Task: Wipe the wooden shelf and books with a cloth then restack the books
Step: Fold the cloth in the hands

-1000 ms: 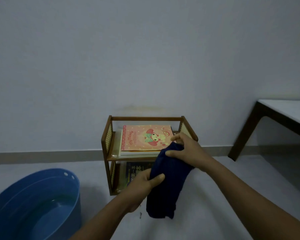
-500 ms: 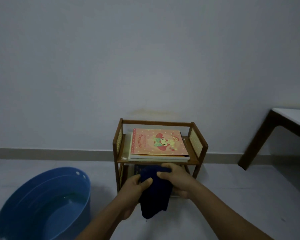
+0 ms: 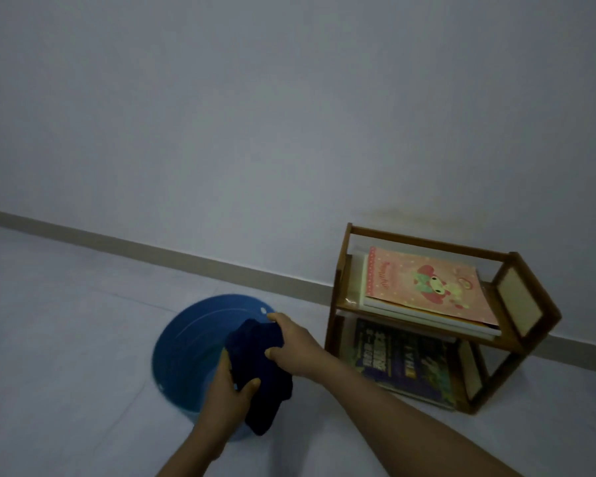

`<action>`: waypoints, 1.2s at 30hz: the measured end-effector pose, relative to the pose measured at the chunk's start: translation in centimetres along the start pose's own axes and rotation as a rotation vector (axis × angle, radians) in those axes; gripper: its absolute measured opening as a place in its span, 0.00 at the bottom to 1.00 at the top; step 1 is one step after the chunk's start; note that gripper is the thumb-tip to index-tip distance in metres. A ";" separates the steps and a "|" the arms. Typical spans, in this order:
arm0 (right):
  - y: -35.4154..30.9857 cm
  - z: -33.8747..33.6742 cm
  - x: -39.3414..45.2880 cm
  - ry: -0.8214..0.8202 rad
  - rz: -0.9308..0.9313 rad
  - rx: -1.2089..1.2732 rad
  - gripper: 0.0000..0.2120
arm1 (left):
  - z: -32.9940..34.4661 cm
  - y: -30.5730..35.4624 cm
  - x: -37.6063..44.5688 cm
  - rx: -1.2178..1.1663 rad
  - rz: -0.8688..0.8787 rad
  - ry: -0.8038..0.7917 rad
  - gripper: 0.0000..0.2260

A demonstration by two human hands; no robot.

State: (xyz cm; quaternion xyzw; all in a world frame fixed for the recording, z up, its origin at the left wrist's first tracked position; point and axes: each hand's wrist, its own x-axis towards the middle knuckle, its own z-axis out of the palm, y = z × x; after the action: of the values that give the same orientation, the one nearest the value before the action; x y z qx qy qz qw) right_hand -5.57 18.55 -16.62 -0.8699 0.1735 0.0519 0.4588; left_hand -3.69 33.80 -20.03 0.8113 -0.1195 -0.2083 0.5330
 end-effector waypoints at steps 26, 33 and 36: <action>1.7 5.4 2.2 -0.427 -0.223 -0.901 0.23 | -1.2 -4.3 1.8 0.994 0.160 -0.266 0.32; 4.5 7.2 1.4 -0.122 -0.434 -1.018 0.13 | 0.6 -6.8 2.8 1.008 0.185 -0.109 0.20; 5.1 7.7 1.3 -0.046 -0.444 -0.983 0.10 | 1.0 -6.9 2.9 0.985 0.180 -0.098 0.17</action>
State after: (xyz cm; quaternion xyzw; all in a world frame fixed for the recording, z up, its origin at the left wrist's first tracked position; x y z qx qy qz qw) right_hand -5.61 21.83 -25.33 -0.9964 -0.0695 0.0478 0.0014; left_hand -1.79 34.52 -27.33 0.9423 -0.2981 -0.1180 0.0963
